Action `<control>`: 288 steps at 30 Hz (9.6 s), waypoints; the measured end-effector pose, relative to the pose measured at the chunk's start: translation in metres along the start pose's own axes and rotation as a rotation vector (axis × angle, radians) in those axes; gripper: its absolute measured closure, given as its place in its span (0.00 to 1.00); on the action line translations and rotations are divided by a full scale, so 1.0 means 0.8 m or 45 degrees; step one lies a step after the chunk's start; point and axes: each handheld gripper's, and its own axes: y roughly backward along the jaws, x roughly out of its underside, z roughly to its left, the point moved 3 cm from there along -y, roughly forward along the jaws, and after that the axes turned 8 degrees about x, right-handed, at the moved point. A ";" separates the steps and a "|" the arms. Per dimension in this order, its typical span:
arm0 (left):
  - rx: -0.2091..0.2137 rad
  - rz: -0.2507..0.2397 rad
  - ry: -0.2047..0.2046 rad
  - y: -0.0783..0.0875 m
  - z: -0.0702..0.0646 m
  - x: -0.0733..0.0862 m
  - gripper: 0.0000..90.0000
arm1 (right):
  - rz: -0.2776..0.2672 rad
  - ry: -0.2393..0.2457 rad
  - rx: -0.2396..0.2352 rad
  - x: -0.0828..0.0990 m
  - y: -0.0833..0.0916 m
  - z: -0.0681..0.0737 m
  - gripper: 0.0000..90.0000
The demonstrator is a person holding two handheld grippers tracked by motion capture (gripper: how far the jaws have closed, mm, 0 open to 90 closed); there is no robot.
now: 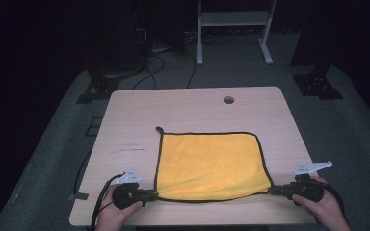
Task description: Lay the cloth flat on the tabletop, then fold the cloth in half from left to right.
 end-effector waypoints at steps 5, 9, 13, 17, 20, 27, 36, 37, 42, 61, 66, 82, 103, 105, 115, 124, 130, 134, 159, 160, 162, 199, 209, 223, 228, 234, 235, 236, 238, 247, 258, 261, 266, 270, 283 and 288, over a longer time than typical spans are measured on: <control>0.013 -0.021 0.019 0.002 0.002 0.000 0.86 | -0.024 0.000 -0.059 -0.004 0.011 0.003 0.97; -0.025 -0.007 0.002 0.001 0.003 0.001 0.78 | 0.003 0.040 -0.025 -0.002 0.007 0.003 0.86; -0.049 -0.033 -0.005 0.005 0.003 -0.002 0.70 | -0.031 0.037 0.013 -0.003 0.011 0.000 0.79; -0.059 -0.044 -0.014 0.007 0.003 -0.003 0.68 | -0.109 0.041 0.050 -0.008 0.027 0.000 0.77; -0.071 -0.041 -0.027 0.003 0.003 -0.004 0.64 | -0.133 0.064 0.056 -0.008 0.030 0.004 0.76; -0.149 -0.081 -0.084 0.000 0.010 -0.014 0.45 | -0.178 0.131 0.179 -0.016 0.009 -0.002 0.51; -0.266 -0.104 -0.105 0.000 0.033 -0.028 0.38 | -0.200 0.092 0.506 -0.034 -0.015 -0.044 0.35; -0.275 -0.101 -0.106 0.000 0.036 -0.030 0.39 | -0.190 0.087 0.532 -0.035 -0.016 -0.048 0.35; -0.296 -0.098 -0.090 -0.003 0.049 -0.033 0.45 | -0.138 0.053 0.645 -0.038 -0.029 -0.074 0.34; -0.362 -0.129 -0.048 -0.027 0.085 -0.068 0.57 | -0.133 -0.028 0.692 -0.035 -0.044 -0.100 0.26; -0.344 -0.111 -0.032 -0.038 0.089 -0.071 0.59 | -0.133 -0.029 0.693 -0.035 -0.044 -0.100 0.26; -0.396 -0.092 -0.019 -0.061 0.089 -0.070 0.65 | -0.133 -0.029 0.692 -0.035 -0.044 -0.100 0.26; -0.319 -0.152 0.084 -0.056 0.099 -0.068 0.96 | -0.128 -0.025 0.685 -0.035 -0.044 -0.100 0.24; -0.325 -0.150 0.085 -0.052 0.100 -0.067 0.96 | -0.127 -0.025 0.684 -0.035 -0.044 -0.100 0.24; -0.367 -0.205 0.157 -0.015 0.118 -0.057 0.96 | -0.126 -0.025 0.683 -0.035 -0.044 -0.099 0.24; -0.372 -0.249 0.176 0.008 0.119 -0.055 0.96 | -0.126 -0.026 0.682 -0.035 -0.044 -0.099 0.23; -0.290 -0.305 0.154 0.007 0.105 -0.070 0.96 | -0.126 -0.024 0.683 -0.035 -0.045 -0.100 0.23; -0.236 -0.329 0.147 0.000 0.098 -0.080 0.96 | -0.126 -0.024 0.683 -0.035 -0.045 -0.100 0.23; -0.046 -0.287 0.054 -0.074 0.056 -0.134 0.96 | -0.124 -0.024 0.681 -0.035 -0.045 -0.099 0.22; -0.043 -0.285 0.046 -0.076 0.055 -0.136 0.95 | -0.123 -0.024 0.680 -0.035 -0.045 -0.099 0.22; -0.034 -0.286 0.041 -0.081 0.053 -0.140 0.96 | -0.123 -0.023 0.680 -0.035 -0.045 -0.099 0.22; 0.176 -0.181 -0.098 -0.195 -0.007 -0.206 0.95 | -0.122 -0.019 0.679 -0.035 -0.045 -0.099 0.22; 0.237 -0.169 -0.123 -0.224 -0.027 -0.223 0.95 | -0.122 -0.020 0.679 -0.035 -0.045 -0.099 0.22; 0.299 -0.140 -0.126 -0.263 -0.044 -0.240 0.95 | -0.122 -0.020 0.678 -0.035 -0.045 -0.099 0.22; 0.311 -0.098 -0.127 -0.277 -0.051 -0.244 0.95 | -0.122 -0.020 0.678 -0.035 -0.045 -0.099 0.22; 0.302 -0.056 -0.125 -0.298 -0.052 -0.247 0.95 | -0.124 -0.017 0.679 -0.035 -0.045 -0.100 0.22; 0.299 -0.058 -0.121 -0.301 -0.052 -0.247 0.95 | -0.123 -0.017 0.679 -0.035 -0.045 -0.100 0.22; 0.291 -0.045 -0.120 -0.305 -0.052 -0.247 0.95 | -0.123 -0.017 0.679 -0.035 -0.045 -0.100 0.22; 0.280 -0.026 -0.122 -0.312 -0.051 -0.246 0.95 | -0.123 -0.017 0.678 -0.035 -0.045 -0.100 0.21; 0.260 -0.034 -0.137 -0.311 -0.055 -0.246 0.79 | -0.122 -0.015 0.677 -0.035 -0.045 -0.099 0.21; 0.117 -0.086 -0.171 -0.220 -0.038 -0.229 0.63 | -0.121 -0.019 0.677 -0.035 -0.045 -0.099 0.21; 0.025 -0.066 -0.167 -0.200 -0.023 -0.209 0.59 | -0.121 -0.019 0.678 -0.035 -0.045 -0.099 0.21; -0.078 -0.034 -0.141 -0.182 -0.002 -0.183 0.55 | -0.120 -0.024 0.679 -0.035 -0.045 -0.099 0.21; -0.146 -0.013 -0.120 -0.173 0.012 -0.168 0.54 | -0.121 -0.027 0.681 -0.035 -0.045 -0.099 0.21; -0.181 0.037 -0.128 -0.181 0.021 -0.151 0.73 | -0.120 -0.028 0.680 -0.035 -0.045 -0.099 0.21; -0.110 0.015 -0.081 -0.177 0.026 -0.148 0.91 | -0.120 -0.028 0.680 -0.035 -0.045 -0.099 0.21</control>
